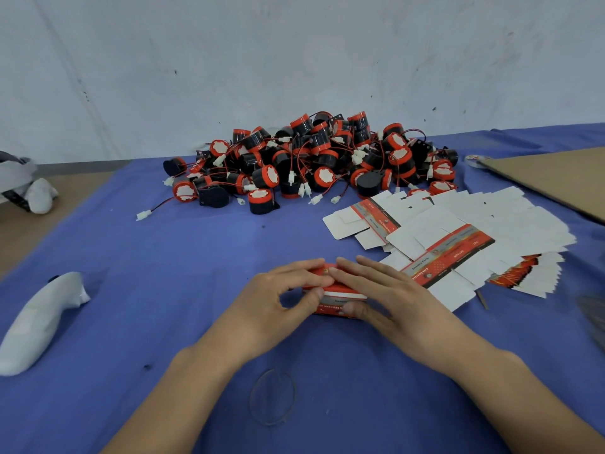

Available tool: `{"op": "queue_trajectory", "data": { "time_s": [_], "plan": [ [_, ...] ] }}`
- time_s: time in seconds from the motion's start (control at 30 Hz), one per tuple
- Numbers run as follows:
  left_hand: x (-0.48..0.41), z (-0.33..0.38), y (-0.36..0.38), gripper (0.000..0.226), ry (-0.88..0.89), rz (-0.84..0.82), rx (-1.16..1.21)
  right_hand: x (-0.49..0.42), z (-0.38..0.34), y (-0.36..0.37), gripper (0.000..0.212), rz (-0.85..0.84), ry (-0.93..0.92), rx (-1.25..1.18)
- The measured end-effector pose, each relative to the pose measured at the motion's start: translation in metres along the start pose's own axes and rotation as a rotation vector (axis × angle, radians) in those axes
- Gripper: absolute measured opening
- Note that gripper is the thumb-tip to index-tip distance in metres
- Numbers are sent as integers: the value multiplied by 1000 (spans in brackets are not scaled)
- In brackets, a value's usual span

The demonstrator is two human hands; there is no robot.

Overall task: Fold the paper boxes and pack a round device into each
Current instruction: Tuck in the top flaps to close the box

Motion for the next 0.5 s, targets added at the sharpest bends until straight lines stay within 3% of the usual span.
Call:
{"op": "queue_trajectory", "data": {
  "time_s": [0.3,0.37,0.5],
  "plan": [
    [-1,-4,0,25,30,0,-142,1,-6,0,52,2,-39,81],
    [1,-5,1,31,21,-11,-102,2,-4,1,51,19,-30,14],
    [0,1,1,23,-1,36,32,2,2,-5,43,149,31,-184]
  ]
}}
Point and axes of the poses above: each hand's wrist, its own x-axis away from the middle knuckle, its own y-axis out of the palm, z = x × y, the point moved 7 cm from there along -x, towards the middle knuckle, and after that the axes turned 15 degrees about -y, right-handed, at the moved point
